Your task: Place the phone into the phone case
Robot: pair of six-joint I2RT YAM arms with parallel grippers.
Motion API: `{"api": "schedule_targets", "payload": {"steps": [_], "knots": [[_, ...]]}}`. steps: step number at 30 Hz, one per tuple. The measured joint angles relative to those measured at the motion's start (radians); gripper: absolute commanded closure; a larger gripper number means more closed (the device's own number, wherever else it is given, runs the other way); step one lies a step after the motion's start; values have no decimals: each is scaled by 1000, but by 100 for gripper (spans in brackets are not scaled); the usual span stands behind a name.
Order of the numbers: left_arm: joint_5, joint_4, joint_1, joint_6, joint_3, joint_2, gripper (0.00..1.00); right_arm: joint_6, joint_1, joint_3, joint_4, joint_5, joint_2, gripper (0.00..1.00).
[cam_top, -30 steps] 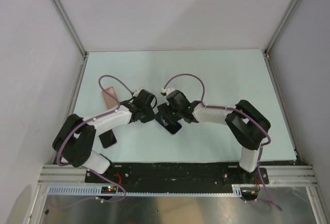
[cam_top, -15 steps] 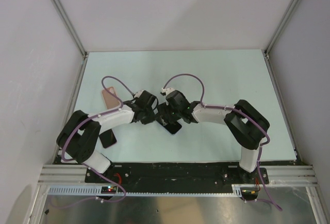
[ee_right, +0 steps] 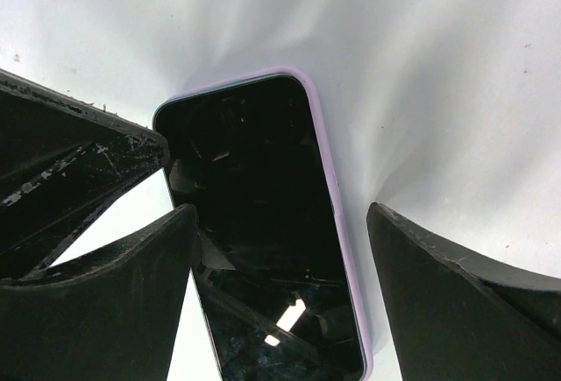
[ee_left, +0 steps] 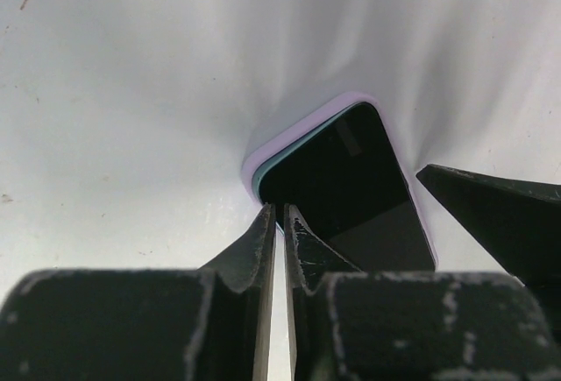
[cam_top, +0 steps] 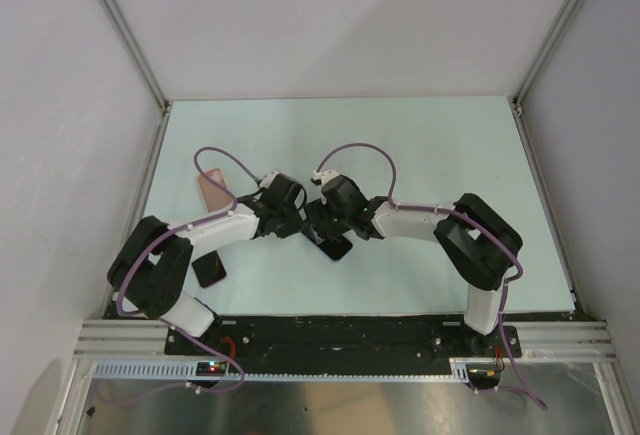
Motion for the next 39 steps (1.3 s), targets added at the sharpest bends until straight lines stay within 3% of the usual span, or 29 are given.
{"api": "schedule_targets", "payload": {"steps": [16,39], "knots": [[0,-7,2,-16,8,28,100,0,0,0,0,0,0,18],[-15,18,2,-90,-14,55,100,-6,-1,0,1,10,7,17]]}}
